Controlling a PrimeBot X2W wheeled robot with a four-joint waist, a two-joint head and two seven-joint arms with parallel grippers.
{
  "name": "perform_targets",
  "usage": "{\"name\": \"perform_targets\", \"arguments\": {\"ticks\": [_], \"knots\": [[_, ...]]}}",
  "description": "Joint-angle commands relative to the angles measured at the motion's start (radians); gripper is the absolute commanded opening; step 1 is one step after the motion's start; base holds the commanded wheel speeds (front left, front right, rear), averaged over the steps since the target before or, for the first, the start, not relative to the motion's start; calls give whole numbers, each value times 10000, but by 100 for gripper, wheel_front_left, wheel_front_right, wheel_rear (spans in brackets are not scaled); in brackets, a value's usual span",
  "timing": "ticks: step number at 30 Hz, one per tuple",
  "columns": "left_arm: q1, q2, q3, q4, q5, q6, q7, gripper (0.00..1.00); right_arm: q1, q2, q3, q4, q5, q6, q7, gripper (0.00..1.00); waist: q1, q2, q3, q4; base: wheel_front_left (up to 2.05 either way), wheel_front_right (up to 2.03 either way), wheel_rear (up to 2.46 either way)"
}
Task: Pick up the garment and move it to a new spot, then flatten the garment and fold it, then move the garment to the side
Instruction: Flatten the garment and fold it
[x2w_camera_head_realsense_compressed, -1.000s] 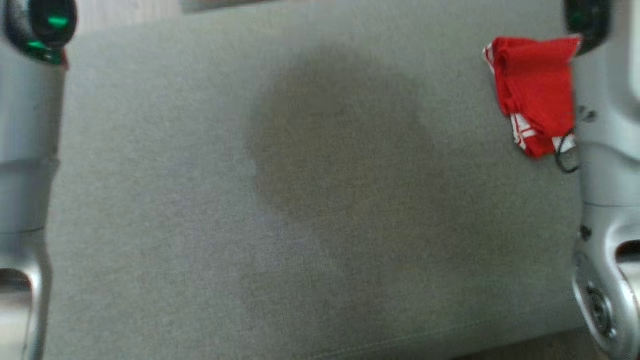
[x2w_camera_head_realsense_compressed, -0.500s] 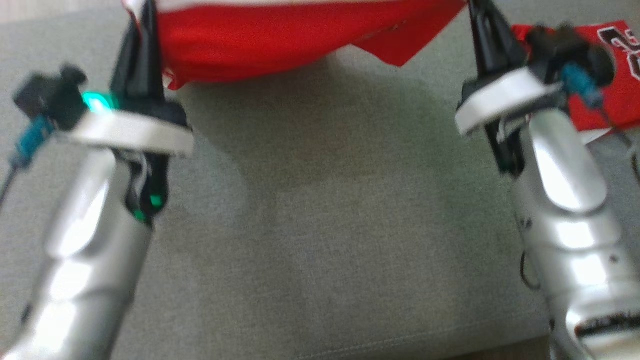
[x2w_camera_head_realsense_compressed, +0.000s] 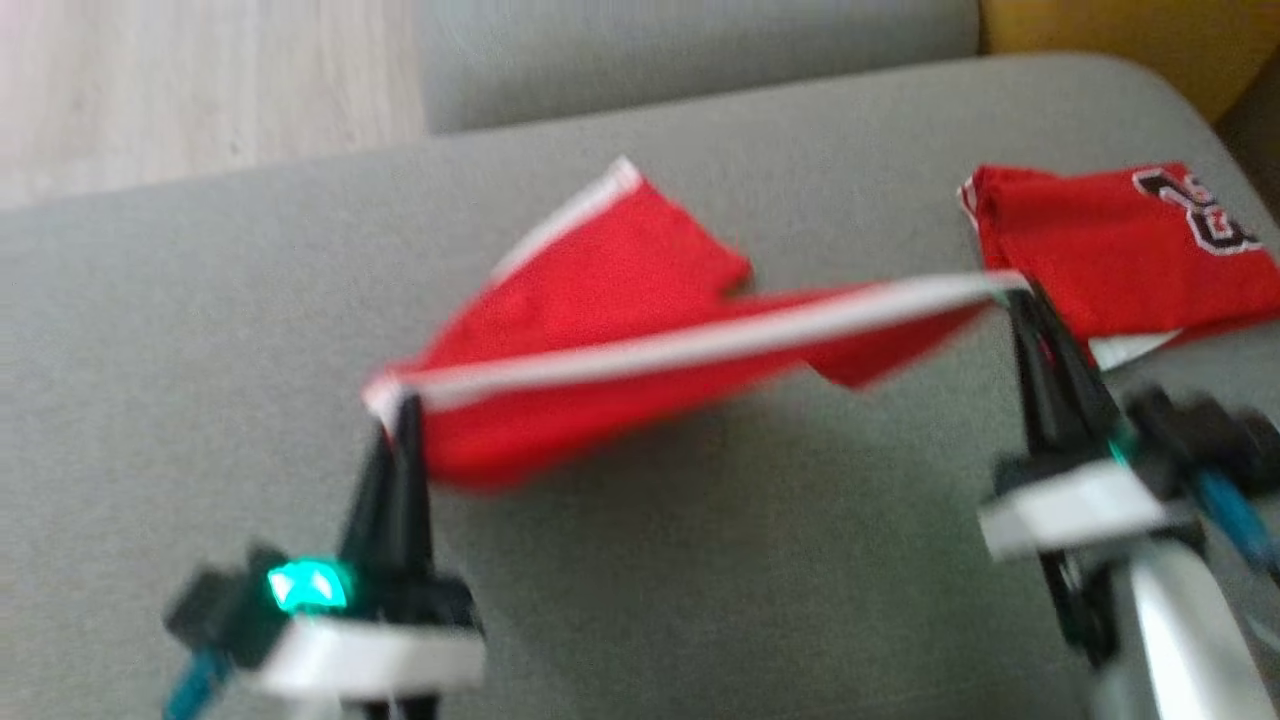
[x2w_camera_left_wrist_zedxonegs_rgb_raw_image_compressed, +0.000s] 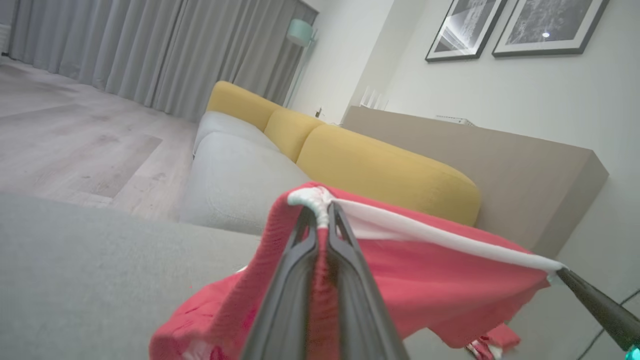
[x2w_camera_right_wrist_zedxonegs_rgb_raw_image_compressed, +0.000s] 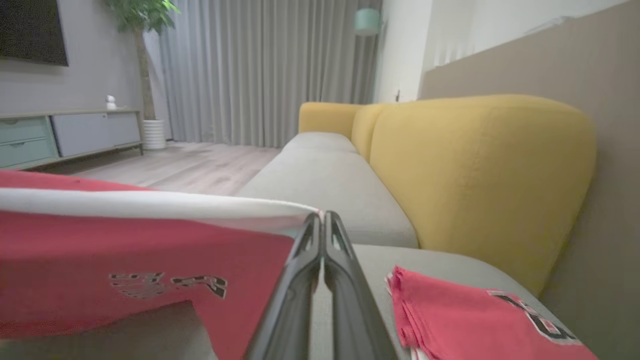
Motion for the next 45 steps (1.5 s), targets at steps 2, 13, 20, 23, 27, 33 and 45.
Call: {"name": "perform_targets", "arguments": {"ticks": [2, 13, 20, 23, 27, 33, 45], "knots": [[235, -96, 239, -700, 64, 225, -95, 0, 786, 75, -214, -1644, -15, -7, 589, 0, 5, -1, -405, 325, 0, 0, 0], [1162, -928, -472, -90, -1050, 646, 18, 0, 1529, -393, -297, -3325, -230, -7, 2441, 0, 5, -1, 160, 1472, 0, 0, 0], [124, -1066, -818, 1401, -2081, 699, 338, 0, -592, -1694, 709, -1121, 106, -7, 2951, 0, 5, -1, 973, 2231, 0, 0, 0], [-337, -1081, -900, 1799, -2353, 718, 348, 0, -1307, -2028, 1191, -460, 222, -7, 3159, 0, 5, -1, 1182, 2389, 0, 0, 0], [-1276, -1091, -1299, 2547, -2793, 718, 290, 0, -2697, -2629, 2270, 895, 546, -7, 3529, 0, 5, -1, 1541, 2682, 0, 0, 0], [-2461, -1094, -2002, 3514, -3668, 948, 157, 0, -4748, -3268, 3929, 2706, 1386, -7, 3780, 0, 5, -1, 2012, 2974, 0, 0, 0], [-3938, -1095, -2954, 4213, -4805, 1410, -84, 0, -7661, -3387, 6093, 5741, 2345, -7, 3526, 0, 5, -1, 2719, 3337, 0, 0, 0]]}}
